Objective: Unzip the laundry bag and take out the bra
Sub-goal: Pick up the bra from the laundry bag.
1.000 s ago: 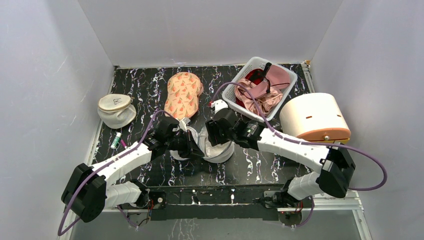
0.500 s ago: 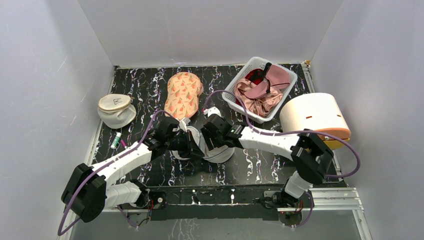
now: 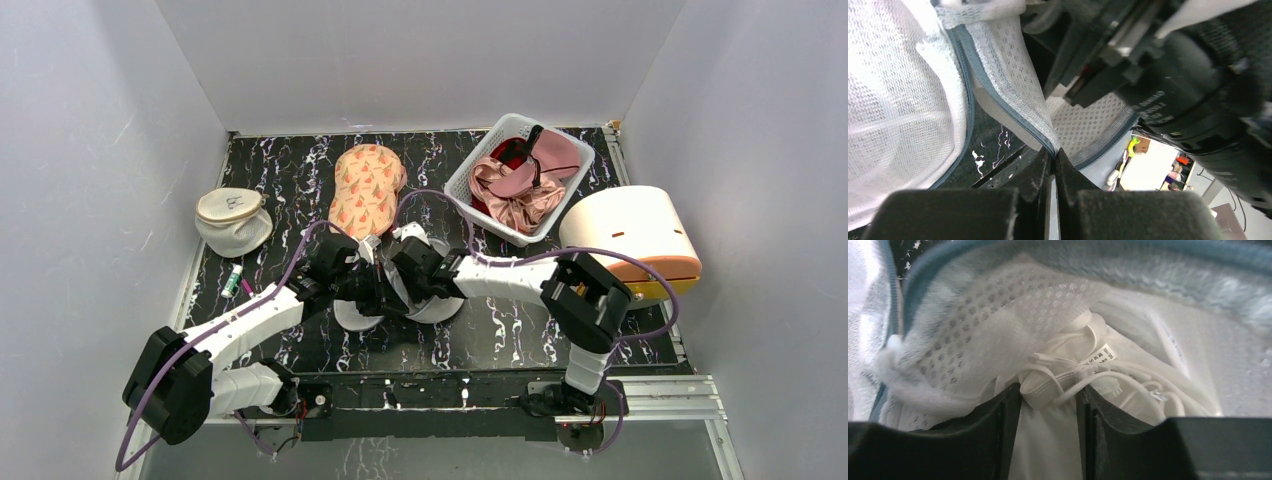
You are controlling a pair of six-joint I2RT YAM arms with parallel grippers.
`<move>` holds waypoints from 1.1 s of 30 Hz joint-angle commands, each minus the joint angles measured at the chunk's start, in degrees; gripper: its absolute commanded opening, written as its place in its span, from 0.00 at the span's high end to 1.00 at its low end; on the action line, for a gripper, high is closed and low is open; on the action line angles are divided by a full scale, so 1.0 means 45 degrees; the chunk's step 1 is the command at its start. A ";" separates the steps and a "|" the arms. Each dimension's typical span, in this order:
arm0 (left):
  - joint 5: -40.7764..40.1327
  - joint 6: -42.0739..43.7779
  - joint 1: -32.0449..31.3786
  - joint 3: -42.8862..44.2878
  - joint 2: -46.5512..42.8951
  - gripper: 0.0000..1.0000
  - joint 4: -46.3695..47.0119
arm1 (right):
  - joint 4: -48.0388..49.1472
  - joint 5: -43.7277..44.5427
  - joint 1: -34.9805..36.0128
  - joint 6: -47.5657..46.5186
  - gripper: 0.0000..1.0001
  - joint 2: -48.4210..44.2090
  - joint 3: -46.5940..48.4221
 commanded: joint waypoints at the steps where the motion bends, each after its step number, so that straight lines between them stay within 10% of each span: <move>1: 0.0263 0.0071 -0.0061 0.0078 -0.0110 1.00 -0.0170 | 0.0601 0.0649 0.0203 0.0024 0.63 0.0548 0.0244; 16: 0.0258 0.0169 -0.0050 0.0074 0.0030 1.00 -0.0156 | 0.1047 -0.1179 0.0279 0.0943 1.00 -0.3826 -0.0823; 33: 0.0319 0.0192 -0.0049 0.0127 0.0222 1.00 -0.0098 | 0.1757 -0.2704 0.0279 0.2185 1.00 -0.7466 0.0027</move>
